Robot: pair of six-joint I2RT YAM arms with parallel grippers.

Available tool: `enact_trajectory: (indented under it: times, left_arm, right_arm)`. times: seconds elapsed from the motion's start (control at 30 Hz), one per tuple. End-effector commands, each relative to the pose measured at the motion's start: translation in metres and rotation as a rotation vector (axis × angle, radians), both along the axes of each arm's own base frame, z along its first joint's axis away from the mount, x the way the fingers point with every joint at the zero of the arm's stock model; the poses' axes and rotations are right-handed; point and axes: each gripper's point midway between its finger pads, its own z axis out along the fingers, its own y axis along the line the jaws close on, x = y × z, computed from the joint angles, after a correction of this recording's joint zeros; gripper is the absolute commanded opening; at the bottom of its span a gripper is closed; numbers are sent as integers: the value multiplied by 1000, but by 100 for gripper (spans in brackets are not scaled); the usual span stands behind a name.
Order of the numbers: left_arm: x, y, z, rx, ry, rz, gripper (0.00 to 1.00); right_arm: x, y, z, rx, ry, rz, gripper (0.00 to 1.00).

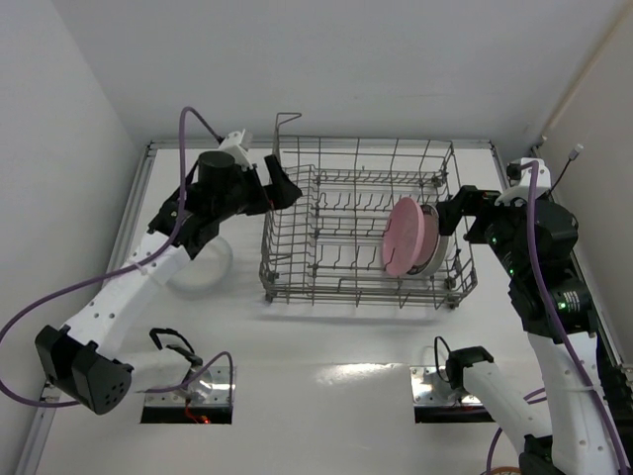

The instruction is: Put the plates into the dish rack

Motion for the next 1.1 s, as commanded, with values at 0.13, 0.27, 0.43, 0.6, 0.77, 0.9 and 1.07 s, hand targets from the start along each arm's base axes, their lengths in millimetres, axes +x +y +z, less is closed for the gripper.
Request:
enact_trajectory:
  times: [0.13,0.27,0.43,0.6,0.77,0.9,1.07]
  left_arm:
    - [1,41,112,75,-310,240,100]
    - [4,103,86,213,-187,557,100]
    - [4,159,23,393,-40,766,100]
    - [19,169,-34,429,153,725,100]
    - [28,165,-111,446,384,619,100]
    - [25,167,-154,454,505,576,100]
    - [17,165,-193,452,619,533,100]
  right_arm:
    - [2,-5,13,-7,-40,-21,100]
    - [2,-3,13,-4,-39,-11,100]
    - [3,-3,11,-4,-39,-11,100]
    - [6,-4,9,-17,-31,-18,100]
    - [6,-4,9,-17,-31,-18,100]
    - [5,-6,7,-20,-22,-27,100]
    - [5,-6,7,-20,-22,-27,100]
